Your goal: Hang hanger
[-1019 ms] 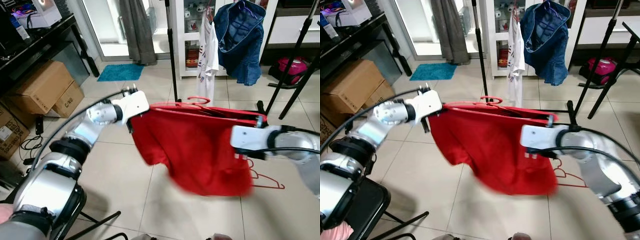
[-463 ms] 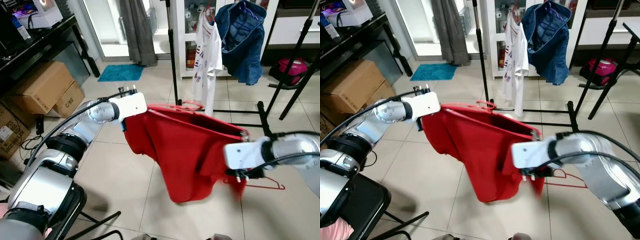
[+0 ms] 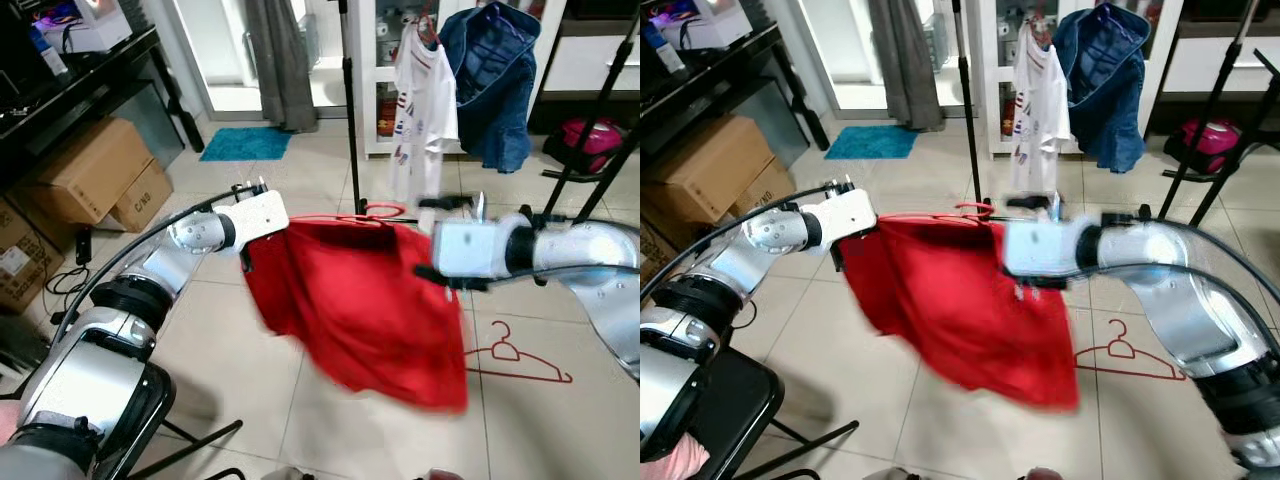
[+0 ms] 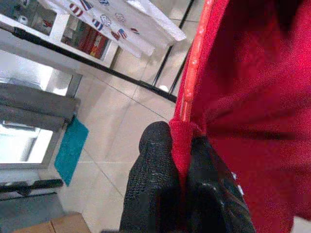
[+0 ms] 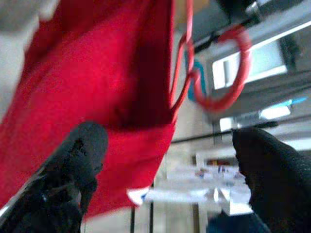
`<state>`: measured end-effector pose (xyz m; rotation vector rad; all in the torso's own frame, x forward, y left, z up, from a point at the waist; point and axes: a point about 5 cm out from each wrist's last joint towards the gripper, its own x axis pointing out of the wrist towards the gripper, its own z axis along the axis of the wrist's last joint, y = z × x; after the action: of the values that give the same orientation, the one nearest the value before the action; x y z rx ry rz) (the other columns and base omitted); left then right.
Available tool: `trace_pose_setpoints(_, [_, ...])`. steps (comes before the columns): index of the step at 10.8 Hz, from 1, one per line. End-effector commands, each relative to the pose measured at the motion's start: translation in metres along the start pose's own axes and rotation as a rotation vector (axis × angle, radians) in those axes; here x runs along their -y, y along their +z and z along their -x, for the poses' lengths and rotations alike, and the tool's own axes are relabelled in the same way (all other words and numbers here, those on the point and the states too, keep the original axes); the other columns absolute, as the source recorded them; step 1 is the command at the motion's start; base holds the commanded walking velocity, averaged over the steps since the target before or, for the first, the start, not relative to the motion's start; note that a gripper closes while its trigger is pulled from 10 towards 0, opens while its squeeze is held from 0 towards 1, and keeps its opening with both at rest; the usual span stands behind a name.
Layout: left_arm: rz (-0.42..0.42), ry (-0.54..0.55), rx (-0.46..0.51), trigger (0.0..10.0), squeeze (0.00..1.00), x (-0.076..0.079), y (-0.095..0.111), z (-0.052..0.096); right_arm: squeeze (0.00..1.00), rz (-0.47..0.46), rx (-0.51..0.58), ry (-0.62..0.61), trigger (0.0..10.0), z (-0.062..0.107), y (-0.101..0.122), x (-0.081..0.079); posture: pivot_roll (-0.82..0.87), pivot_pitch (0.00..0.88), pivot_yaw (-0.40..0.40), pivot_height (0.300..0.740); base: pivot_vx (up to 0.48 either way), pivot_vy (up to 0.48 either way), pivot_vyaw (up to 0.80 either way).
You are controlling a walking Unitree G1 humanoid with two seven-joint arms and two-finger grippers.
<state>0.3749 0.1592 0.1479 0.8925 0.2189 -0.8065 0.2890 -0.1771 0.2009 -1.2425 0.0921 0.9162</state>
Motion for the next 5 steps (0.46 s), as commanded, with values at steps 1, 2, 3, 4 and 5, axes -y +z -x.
trace_pose_setpoints(1, [0.043, 0.051, 0.033, 0.0, 0.00, -0.013, 0.004, 0.005, 0.00, 0.015, 0.004, -0.012, 10.0, -0.002, 0.000, -0.004, -0.18, 0.000, 0.173, 0.740, 0.000, 0.000, 0.00])
trace_pose_setpoints(2, [0.051, 0.067, 0.102, 0.0, 0.00, -0.016, 0.012, 0.005, 0.00, -0.135, 0.022, -0.172, 10.0, -0.002, -0.002, 0.003, -0.18, 0.000, 0.178, 0.740, 0.000, 0.000, 0.00])
trace_pose_setpoints(3, [0.064, 0.053, 0.143, 0.0, 0.00, -0.014, 0.015, 0.005, 0.00, -0.194, 0.032, -0.238, 10.0, -0.002, -0.004, 0.005, -0.18, 0.000, 0.180, 0.740, 0.000, 0.000, 0.00])
trace_pose_setpoints(4, [0.086, -0.004, 0.194, 0.0, 0.00, -0.011, 0.016, 0.007, 0.00, -0.460, 0.151, -0.336, 10.0, -0.001, -0.004, 0.001, -0.19, 0.000, 0.192, 0.740, 0.000, 0.000, 0.00])
trace_pose_setpoints(5, [0.117, -0.058, 0.223, 0.0, 0.00, -0.011, 0.012, 0.013, 0.00, -0.529, 0.211, -0.319, 10.0, 0.002, -0.004, -0.005, -0.20, 0.000, 0.200, 0.740, 0.000, 0.000, 0.00])
